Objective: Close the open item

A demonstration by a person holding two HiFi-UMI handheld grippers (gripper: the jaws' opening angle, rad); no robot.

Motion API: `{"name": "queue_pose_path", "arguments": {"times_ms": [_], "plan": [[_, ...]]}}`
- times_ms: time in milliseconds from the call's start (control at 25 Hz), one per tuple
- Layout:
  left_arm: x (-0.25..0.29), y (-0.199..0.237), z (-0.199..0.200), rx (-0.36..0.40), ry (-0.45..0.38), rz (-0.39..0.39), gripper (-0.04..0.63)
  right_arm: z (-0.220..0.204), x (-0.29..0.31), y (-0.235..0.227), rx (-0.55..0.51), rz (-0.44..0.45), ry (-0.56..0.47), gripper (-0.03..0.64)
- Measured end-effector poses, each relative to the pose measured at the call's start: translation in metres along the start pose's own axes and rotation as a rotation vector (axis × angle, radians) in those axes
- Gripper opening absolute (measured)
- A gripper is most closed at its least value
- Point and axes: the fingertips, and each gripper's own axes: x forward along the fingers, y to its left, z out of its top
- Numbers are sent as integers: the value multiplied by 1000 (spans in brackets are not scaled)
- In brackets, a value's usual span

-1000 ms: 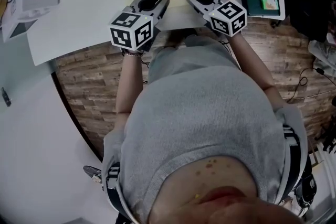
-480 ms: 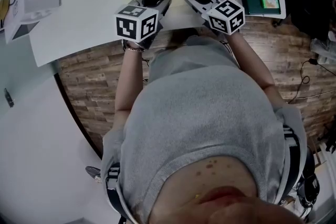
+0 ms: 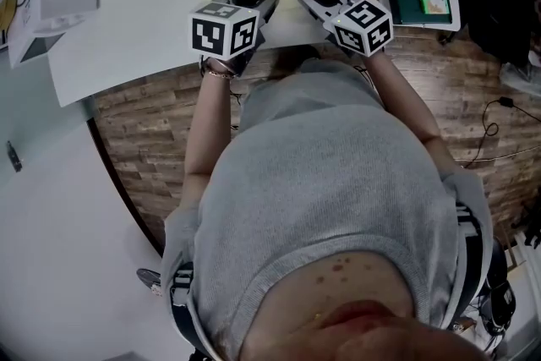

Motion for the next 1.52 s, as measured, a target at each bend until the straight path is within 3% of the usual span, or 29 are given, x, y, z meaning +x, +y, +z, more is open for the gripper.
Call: {"name": "queue_pose_path", "arguments": {"times_ms": [1000, 1280, 1520], "plan": [[15, 0, -6, 44, 153, 33, 72, 0, 2, -1, 2, 5, 29, 63], [21, -1, -9, 41, 213, 4, 72, -1, 2, -1, 4, 3, 44, 63], [24, -1, -11, 85, 262, 25, 74, -1, -1, -5, 23, -16, 72, 63]]}}
